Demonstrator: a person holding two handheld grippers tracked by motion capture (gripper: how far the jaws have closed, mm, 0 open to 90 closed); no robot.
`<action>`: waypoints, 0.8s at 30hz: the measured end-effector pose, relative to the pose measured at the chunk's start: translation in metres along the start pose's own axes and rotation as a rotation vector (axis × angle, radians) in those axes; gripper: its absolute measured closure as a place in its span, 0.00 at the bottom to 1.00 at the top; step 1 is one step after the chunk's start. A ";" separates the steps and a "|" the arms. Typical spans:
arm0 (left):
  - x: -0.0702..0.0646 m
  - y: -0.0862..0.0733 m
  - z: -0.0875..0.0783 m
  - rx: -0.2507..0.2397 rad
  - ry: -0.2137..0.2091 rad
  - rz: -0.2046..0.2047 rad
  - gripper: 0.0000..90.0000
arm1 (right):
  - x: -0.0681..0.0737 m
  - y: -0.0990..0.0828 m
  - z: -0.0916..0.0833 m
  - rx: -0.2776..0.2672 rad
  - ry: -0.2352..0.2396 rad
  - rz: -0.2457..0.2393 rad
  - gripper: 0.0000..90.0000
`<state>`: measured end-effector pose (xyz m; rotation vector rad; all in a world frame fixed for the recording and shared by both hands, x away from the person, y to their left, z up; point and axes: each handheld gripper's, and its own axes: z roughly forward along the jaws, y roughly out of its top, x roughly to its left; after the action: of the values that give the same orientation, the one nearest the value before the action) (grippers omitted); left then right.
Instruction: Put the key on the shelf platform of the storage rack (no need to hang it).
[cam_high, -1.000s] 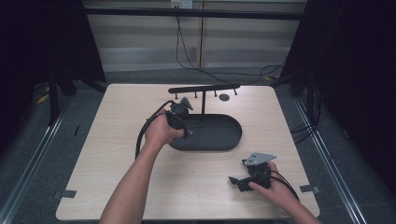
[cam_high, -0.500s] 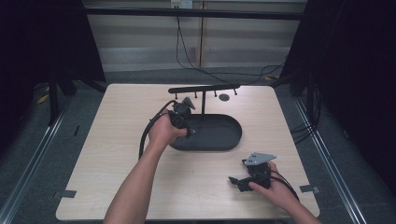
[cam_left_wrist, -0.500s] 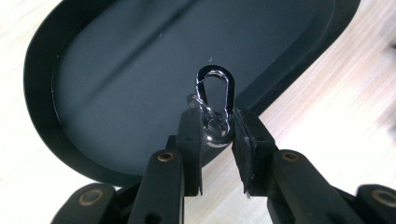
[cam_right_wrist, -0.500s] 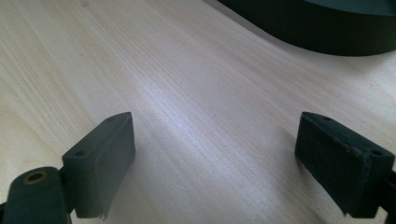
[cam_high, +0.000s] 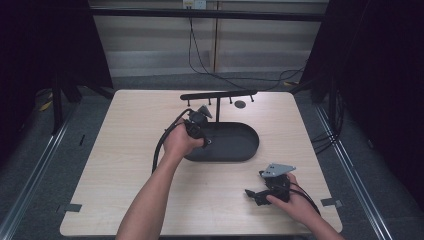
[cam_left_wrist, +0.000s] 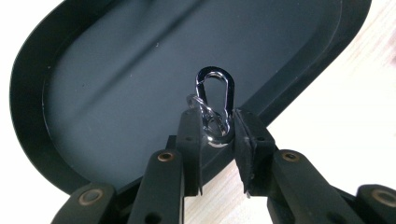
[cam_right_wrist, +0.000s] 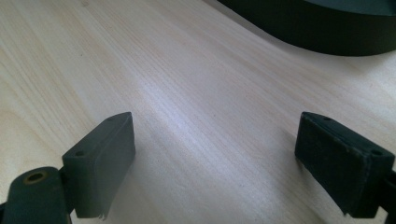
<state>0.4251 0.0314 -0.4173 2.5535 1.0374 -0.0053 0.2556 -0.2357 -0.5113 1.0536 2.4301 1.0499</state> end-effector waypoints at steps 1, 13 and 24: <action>0.000 0.000 0.000 0.000 0.000 0.000 0.81 | 0.000 0.000 0.000 0.000 0.000 0.000 0.13; -0.001 -0.001 0.014 -0.019 0.011 -0.017 0.81 | 0.000 0.000 0.000 0.000 0.000 0.000 0.13; 0.001 -0.001 0.027 -0.027 0.018 -0.029 0.81 | 0.000 0.000 0.000 0.001 -0.002 -0.001 0.13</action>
<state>0.4287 0.0236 -0.4428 2.5186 1.0738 0.0240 0.2556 -0.2357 -0.5112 1.0536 2.4295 1.0473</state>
